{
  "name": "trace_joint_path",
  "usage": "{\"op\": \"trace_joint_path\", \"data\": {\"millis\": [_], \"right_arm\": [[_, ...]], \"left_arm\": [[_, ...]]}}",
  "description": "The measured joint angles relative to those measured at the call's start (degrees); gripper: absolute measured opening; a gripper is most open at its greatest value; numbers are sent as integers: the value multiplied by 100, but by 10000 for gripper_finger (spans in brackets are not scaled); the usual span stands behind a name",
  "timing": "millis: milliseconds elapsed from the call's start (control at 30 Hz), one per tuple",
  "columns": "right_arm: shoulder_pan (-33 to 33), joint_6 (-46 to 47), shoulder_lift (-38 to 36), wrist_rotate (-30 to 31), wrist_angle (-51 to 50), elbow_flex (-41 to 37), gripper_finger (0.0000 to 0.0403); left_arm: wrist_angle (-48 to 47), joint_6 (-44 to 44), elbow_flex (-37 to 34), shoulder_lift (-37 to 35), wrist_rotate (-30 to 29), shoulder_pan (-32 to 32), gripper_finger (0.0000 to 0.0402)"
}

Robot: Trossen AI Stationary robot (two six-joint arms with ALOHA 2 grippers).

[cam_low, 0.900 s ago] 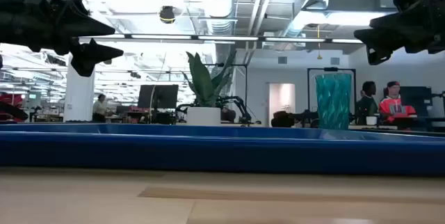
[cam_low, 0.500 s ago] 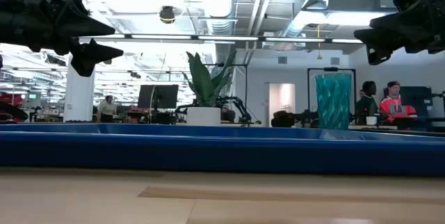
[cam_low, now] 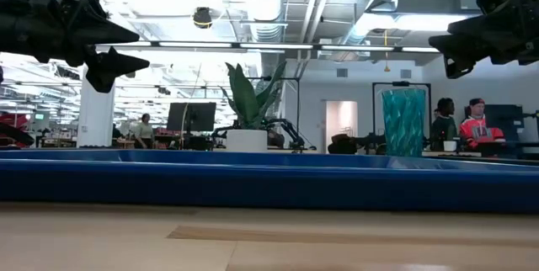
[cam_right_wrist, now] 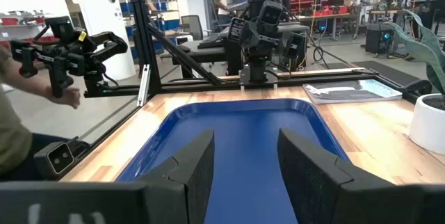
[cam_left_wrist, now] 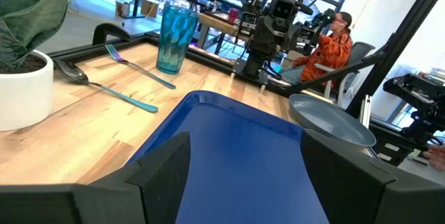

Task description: Pick and place plate/cup/fork/spoon on tray

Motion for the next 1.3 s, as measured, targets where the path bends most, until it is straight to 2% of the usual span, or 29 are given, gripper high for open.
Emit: {"op": "trace_joint_path", "data": {"millis": [333, 467, 600, 700, 800, 967, 1100, 1133, 1200, 1300], "right_arm": [[-2, 0, 1, 2, 2, 2, 182], [-2, 110, 3, -11, 202, -2, 182], [0, 1105, 0, -9, 895, -2, 182], [-17, 1465, 0, 89, 1205, -2, 182], [-48, 1513, 1, 481, 1515, -2, 182], [-71, 1886, 0, 578, 1996, 56, 182], [-200, 1369, 63, 735, 1990, 708, 182], [-215, 1110, 146, 881, 1832, 990, 182], [-259, 556, 366, 1380, 867, 1716, 182], [-331, 200, 1045, 2633, -1446, 3204, 182]], "left_arm": [[16, 1, 1, -1, -19, 0, 261], [235, 42, -4, -4, -614, 1, 261], [326, -110, -4, -2, -1332, 2, 261], [330, -326, -4, -2, -1728, 2, 261], [341, -562, -4, -2, -1960, 2, 261], [497, -825, -4, -2, -2101, 0, 261], [809, -1388, -4, -2, -2420, 2, 261], [937, -1451, -4, -4, -2439, 2, 261], [1233, -1582, -4, 1, -2437, 2, 261], [2009, -1976, 4, -2, -2372, 2, 261]]}}
